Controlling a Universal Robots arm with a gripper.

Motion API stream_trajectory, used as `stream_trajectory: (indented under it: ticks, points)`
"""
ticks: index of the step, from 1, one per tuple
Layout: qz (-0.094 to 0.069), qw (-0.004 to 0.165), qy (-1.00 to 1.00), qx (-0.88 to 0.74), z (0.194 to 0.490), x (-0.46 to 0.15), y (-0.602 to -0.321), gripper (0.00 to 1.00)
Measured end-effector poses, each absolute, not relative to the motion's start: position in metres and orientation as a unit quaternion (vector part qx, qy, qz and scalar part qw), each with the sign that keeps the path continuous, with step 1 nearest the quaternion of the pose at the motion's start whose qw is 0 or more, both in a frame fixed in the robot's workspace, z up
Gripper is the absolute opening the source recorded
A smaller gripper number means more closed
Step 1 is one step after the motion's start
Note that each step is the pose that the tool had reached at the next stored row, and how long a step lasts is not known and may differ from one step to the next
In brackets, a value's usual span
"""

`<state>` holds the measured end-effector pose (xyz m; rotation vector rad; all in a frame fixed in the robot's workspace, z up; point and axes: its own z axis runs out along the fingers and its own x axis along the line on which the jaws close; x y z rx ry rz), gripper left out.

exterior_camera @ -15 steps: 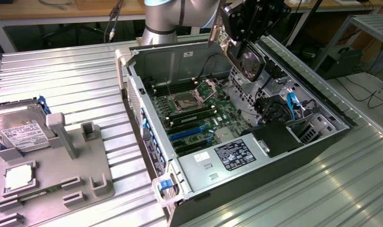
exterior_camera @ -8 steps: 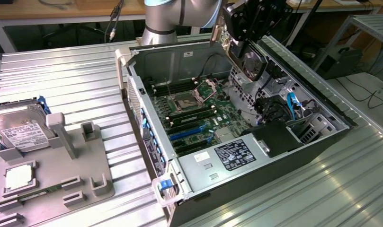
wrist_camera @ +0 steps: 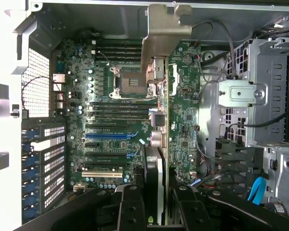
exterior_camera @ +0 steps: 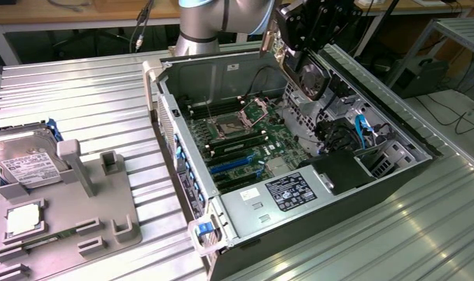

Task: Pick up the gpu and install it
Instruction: 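Pick up the gpu and move the gpu toward the slot, then insert the gpu into the slot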

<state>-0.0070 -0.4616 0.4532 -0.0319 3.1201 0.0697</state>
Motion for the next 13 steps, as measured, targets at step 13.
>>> stream_trajectory:
  ticks: [13]
  points:
    - [0.023,0.008,0.991,-0.128,0.4532,-0.0070,-0.4616,0.28]
